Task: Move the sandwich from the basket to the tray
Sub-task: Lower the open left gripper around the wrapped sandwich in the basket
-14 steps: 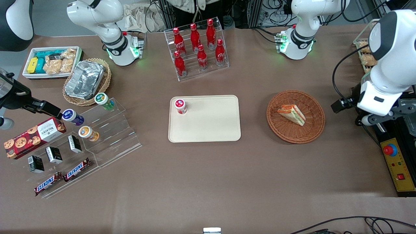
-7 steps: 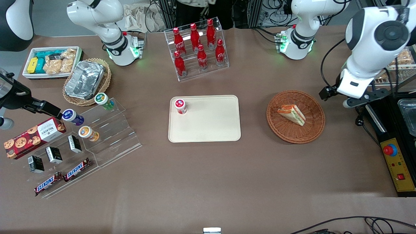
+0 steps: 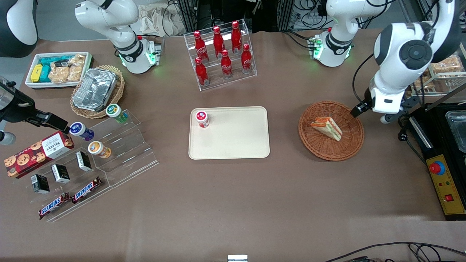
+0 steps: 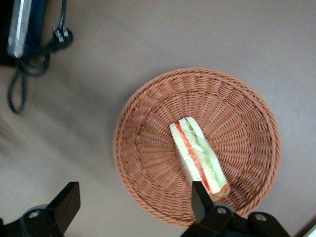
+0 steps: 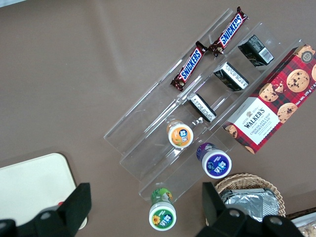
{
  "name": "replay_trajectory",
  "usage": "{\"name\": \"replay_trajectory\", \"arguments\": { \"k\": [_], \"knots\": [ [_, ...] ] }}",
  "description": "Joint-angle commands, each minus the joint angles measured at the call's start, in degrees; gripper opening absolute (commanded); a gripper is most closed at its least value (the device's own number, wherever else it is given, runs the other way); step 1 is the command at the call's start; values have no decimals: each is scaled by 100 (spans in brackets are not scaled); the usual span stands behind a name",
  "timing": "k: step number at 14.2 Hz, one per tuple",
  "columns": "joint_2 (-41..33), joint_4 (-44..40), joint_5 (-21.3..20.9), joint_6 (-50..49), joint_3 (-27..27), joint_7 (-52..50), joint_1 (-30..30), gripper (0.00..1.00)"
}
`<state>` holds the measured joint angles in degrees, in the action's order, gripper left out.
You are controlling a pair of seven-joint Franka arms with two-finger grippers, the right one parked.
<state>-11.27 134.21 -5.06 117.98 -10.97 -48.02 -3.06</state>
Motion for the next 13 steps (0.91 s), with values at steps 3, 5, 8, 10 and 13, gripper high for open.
{"name": "replay_trajectory", "arguments": {
  "k": [3, 5, 8, 10, 13],
  "knots": [
    [274, 158, 857, 725, -11, -1077, 104, 100],
    [310, 438, 858, 1085, -11, -1279, 191, 100],
    [406, 1009, 832, 2060, -2, -1779, 428, 100],
    [607, 1134, 762, 2395, 7, -2052, 630, 100],
    [871, 1143, 130, 2606, -2, -2763, 693, 100]
  ]
}}
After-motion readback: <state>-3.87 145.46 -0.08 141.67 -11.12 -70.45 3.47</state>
